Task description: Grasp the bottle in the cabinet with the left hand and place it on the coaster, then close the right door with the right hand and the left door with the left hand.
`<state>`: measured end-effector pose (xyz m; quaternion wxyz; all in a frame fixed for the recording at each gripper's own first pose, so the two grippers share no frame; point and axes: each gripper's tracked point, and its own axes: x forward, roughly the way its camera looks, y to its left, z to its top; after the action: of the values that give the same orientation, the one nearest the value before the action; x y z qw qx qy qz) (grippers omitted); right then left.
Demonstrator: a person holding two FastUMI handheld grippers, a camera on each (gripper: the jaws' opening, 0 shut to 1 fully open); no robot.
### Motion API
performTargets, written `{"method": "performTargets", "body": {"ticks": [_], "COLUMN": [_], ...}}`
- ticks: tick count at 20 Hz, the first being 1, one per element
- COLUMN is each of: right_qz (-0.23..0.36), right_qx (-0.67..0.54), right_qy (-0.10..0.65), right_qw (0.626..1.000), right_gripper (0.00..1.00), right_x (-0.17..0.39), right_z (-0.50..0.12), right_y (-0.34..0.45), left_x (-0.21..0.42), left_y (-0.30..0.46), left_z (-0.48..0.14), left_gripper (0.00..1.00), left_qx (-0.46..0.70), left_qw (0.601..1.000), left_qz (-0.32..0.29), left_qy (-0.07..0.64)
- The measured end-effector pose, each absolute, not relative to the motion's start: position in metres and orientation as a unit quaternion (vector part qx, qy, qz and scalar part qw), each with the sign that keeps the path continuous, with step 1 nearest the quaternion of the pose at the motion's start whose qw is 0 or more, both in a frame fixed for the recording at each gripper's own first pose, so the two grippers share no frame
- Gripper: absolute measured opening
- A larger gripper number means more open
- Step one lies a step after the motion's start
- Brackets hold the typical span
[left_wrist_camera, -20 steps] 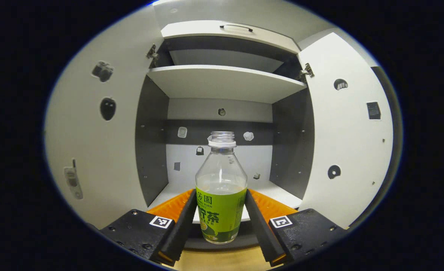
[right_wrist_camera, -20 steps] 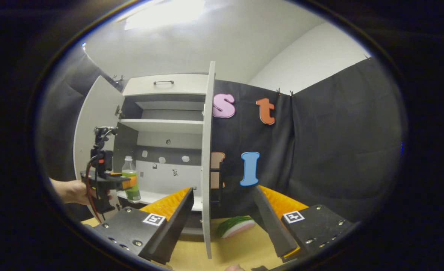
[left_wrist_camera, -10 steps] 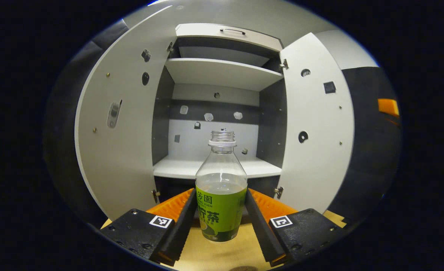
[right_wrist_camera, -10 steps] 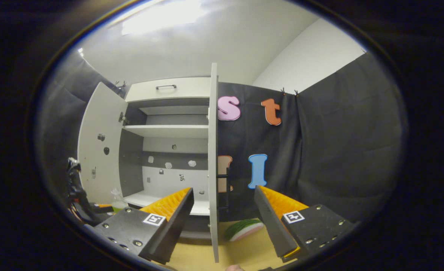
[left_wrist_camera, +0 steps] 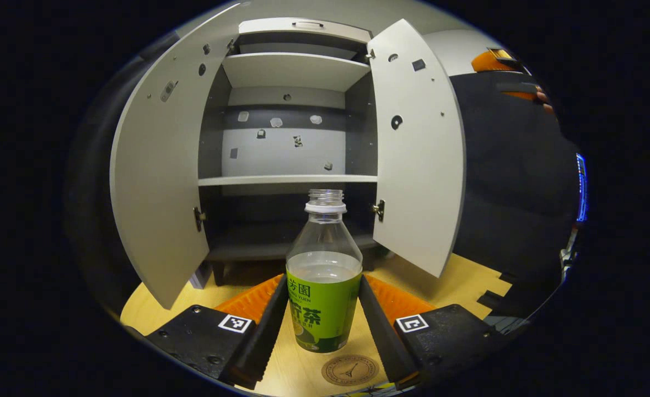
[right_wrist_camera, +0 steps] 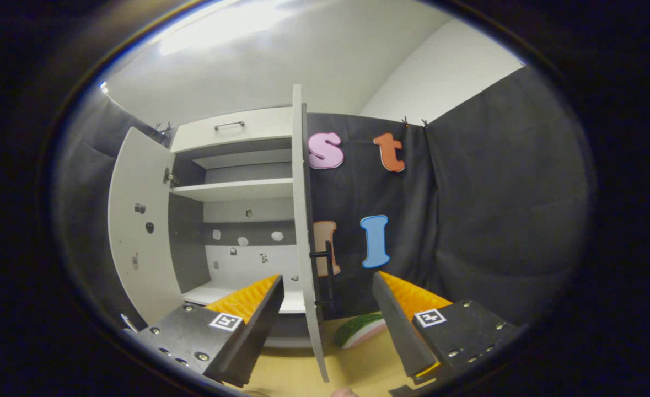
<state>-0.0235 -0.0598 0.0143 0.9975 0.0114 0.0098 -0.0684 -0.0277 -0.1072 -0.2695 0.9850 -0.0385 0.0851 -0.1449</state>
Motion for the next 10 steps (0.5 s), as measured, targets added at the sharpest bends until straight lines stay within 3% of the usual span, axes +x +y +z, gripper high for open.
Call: {"method": "performTargets", "body": {"ticks": [4,10], "right_qz": [-0.084,-0.093], "right_qx": [0.015,0.002], "right_qy": [0.018,0.033], "right_qw": [0.996,0.995], "right_gripper": [0.98,0.98], "right_x": [-0.015,-0.017], "right_z": [0.009,0.000], "right_y": [-0.084,-0.090], "left_x": [-0.048,-0.056], "left_y": [-0.129,-0.151], "left_z": [-0.315,-0.348], "left_gripper": [0.81,0.80], "left_qx": [-0.047,-0.028], "left_qw": [0.978,0.976], "left_qz": [-0.166,-0.181], "left_qy": [0.118,0.114]}}
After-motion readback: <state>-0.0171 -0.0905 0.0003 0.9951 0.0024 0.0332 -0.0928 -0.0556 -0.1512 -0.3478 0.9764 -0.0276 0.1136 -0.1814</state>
